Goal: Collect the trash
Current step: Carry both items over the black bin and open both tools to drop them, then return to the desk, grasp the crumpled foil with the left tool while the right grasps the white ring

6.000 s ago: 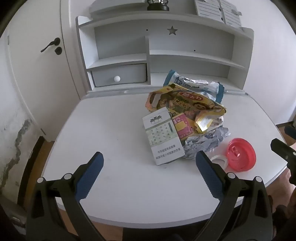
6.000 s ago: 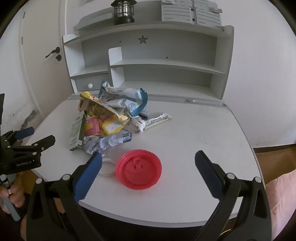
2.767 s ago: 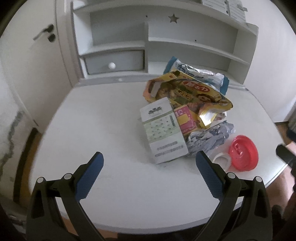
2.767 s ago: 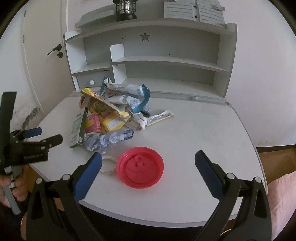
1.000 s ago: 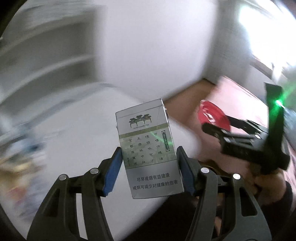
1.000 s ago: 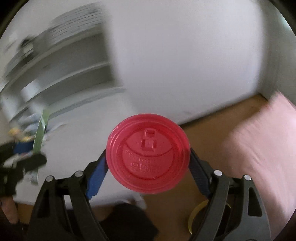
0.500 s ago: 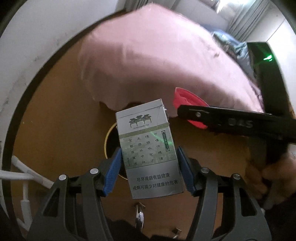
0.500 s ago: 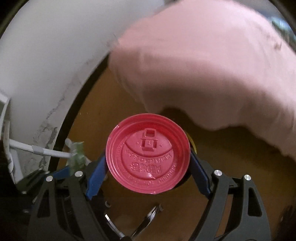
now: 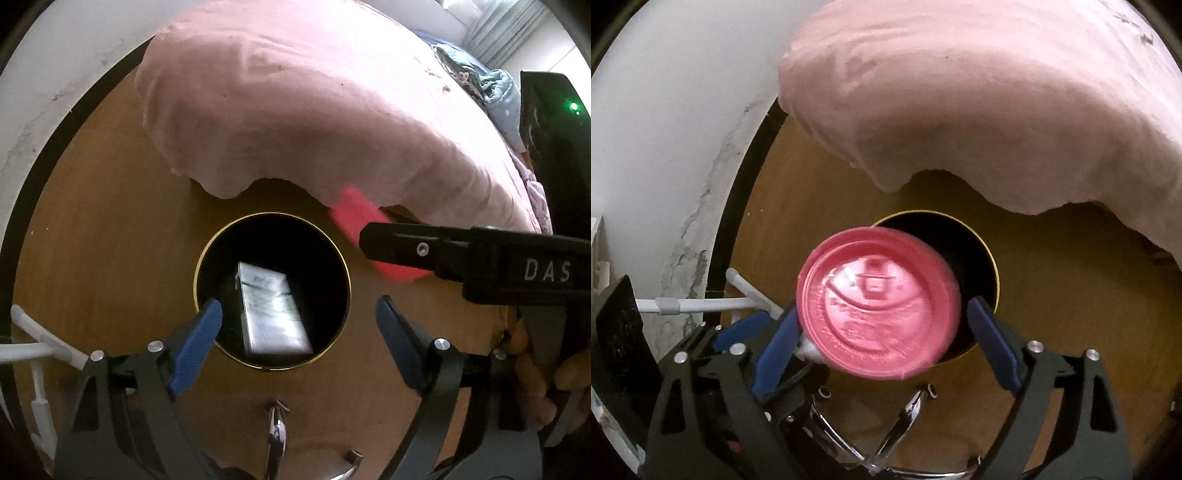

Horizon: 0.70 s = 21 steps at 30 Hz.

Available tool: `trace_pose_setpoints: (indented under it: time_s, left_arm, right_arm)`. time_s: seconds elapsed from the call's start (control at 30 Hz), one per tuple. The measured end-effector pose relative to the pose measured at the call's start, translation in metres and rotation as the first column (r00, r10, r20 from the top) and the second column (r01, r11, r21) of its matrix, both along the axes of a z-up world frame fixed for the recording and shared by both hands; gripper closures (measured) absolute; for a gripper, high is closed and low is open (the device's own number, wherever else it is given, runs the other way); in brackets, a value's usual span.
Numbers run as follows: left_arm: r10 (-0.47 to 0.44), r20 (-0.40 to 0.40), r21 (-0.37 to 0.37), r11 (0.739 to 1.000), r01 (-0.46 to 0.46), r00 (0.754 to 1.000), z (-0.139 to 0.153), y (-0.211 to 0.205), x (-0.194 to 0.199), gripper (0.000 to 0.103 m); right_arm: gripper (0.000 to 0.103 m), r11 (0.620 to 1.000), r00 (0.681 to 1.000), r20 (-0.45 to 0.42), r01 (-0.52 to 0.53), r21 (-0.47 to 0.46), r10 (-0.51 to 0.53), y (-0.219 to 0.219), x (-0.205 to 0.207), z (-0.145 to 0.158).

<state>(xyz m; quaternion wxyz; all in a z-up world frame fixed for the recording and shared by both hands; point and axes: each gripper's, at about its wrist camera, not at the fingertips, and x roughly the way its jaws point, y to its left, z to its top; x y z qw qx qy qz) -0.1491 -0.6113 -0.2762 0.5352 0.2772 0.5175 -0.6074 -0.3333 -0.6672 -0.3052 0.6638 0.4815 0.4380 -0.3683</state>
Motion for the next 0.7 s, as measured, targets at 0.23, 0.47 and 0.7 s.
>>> trace_pose_setpoints:
  time_s: [0.23, 0.47, 0.7]
  left_arm:
    - [0.042, 0.058, -0.050, 0.998, -0.039, 0.997, 0.043, 0.025, 0.012, 0.017]
    - [0.165, 0.188, -0.207, 0.970, -0.125, 0.968, 0.158, 0.109, 0.043, 0.008]
    - [0.473, 0.313, -0.342, 0.865, -0.366, 0.824, 0.260, 0.281, 0.121, 0.007]
  right_arm:
    - [0.013, 0.998, 1.000, -0.010, 0.003, -0.069, -0.004, 0.003, 0.001, 0.024]
    - [0.008, 0.920, 0.990, -0.035, -0.141, -0.367, 0.138, 0.049, 0.065, 0.119]
    - [0.007, 0.746, 0.868, 0.074, -0.375, -0.551, 0.491, 0.165, 0.174, 0.207]
